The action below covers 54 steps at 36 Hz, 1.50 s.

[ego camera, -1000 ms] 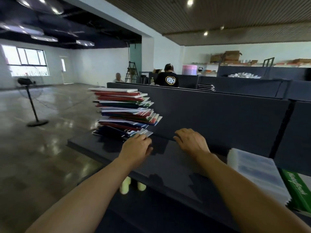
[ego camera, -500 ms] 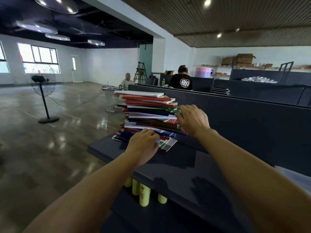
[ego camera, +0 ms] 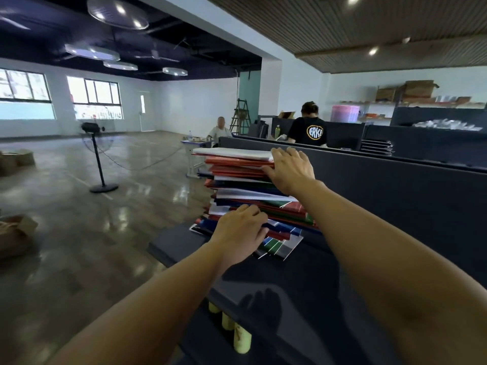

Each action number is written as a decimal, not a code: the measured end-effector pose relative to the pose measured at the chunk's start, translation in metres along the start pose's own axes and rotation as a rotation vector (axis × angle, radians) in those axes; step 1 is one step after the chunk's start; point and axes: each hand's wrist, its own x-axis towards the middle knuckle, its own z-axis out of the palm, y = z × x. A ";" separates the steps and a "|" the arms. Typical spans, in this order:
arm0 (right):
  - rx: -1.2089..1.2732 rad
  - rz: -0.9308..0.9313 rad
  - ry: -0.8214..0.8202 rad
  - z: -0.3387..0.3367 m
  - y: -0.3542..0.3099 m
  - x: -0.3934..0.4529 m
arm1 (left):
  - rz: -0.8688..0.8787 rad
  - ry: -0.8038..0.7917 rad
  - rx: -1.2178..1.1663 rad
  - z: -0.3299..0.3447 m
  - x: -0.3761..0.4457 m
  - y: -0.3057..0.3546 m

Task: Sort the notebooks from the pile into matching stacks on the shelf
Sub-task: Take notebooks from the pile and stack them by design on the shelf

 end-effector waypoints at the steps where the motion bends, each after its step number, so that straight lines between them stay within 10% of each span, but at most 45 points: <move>1: 0.010 0.004 -0.003 0.000 -0.002 0.005 | 0.010 0.000 -0.001 0.000 0.002 -0.002; 11: 0.142 0.025 -0.176 0.008 -0.004 0.032 | 0.044 0.007 -0.028 0.000 0.007 -0.019; 38: -0.029 0.032 0.251 -0.022 -0.015 -0.028 | 0.136 -0.042 -0.121 0.015 -0.007 -0.003; 46: 0.057 -0.040 0.128 -0.032 -0.019 -0.031 | 0.146 -0.033 -0.135 0.014 -0.011 -0.005; 54: 0.113 0.054 0.475 -0.025 0.005 -0.071 | 0.151 0.007 -0.120 0.022 -0.013 -0.004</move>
